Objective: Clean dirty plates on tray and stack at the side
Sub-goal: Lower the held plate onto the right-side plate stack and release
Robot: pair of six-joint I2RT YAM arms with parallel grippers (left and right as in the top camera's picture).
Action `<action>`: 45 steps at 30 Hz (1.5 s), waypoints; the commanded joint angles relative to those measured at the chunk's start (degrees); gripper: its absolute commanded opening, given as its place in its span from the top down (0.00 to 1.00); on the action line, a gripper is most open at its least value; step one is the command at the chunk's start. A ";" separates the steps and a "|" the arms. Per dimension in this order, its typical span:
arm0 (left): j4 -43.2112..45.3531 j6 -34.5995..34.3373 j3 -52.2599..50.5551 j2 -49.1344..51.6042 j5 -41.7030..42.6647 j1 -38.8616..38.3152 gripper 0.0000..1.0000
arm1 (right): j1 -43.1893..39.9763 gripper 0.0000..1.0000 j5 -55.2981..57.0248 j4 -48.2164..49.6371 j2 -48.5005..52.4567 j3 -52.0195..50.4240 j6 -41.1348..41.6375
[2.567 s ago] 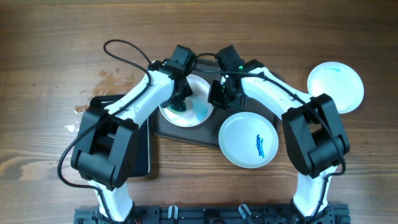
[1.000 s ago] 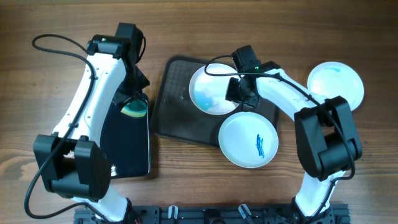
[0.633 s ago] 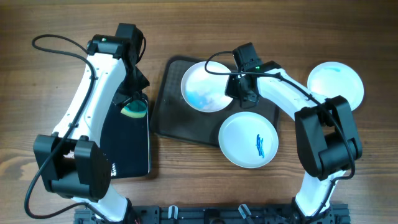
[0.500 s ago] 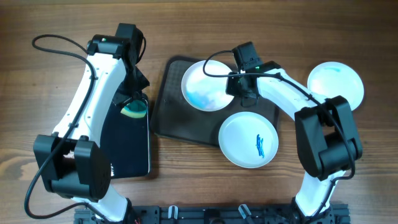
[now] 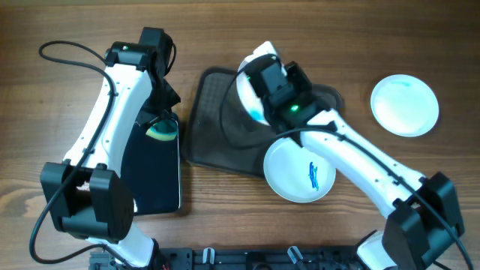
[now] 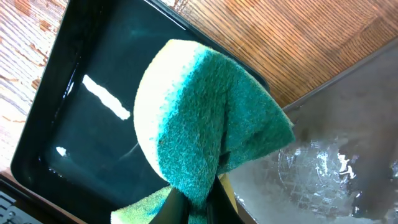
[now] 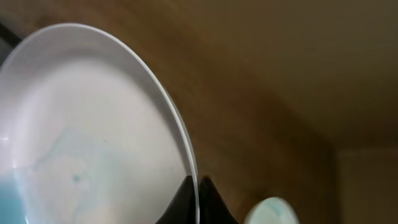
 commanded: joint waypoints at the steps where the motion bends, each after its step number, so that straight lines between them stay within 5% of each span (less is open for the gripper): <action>1: 0.28 0.98 0.68 -0.70 -0.37 0.44 0.96 | 3.87 0.96 19.98 5.22 -0.63 0.79 -8.90; 7: 0.81 1.57 0.68 -0.70 -0.37 0.44 0.96 | 11.37 0.96 32.85 16.96 -0.63 0.79 -25.51; 13: 0.74 1.57 0.68 -0.70 -0.35 0.44 0.96 | 13.33 0.96 32.59 16.98 -0.63 0.76 -27.21; 24: 0.11 1.57 0.68 -0.70 -0.35 0.44 0.96 | 14.12 0.96 34.47 19.58 -0.70 0.72 -22.84; 27: 0.13 1.57 0.68 -0.70 -0.35 0.44 0.96 | 11.96 0.96 22.47 9.44 -0.46 0.72 -8.66; 29: -0.28 1.57 0.68 -0.70 -0.33 0.44 0.96 | 6.54 0.96 1.03 -6.19 -0.44 0.72 14.45; 35: -0.26 1.57 0.68 -0.70 0.76 0.44 0.96 | -20.87 0.96 -41.09 -11.13 -0.44 0.70 42.95; 45: 1.01 1.57 0.68 -0.70 0.74 0.44 0.96 | -59.01 0.96 -44.74 -15.45 5.03 0.70 43.67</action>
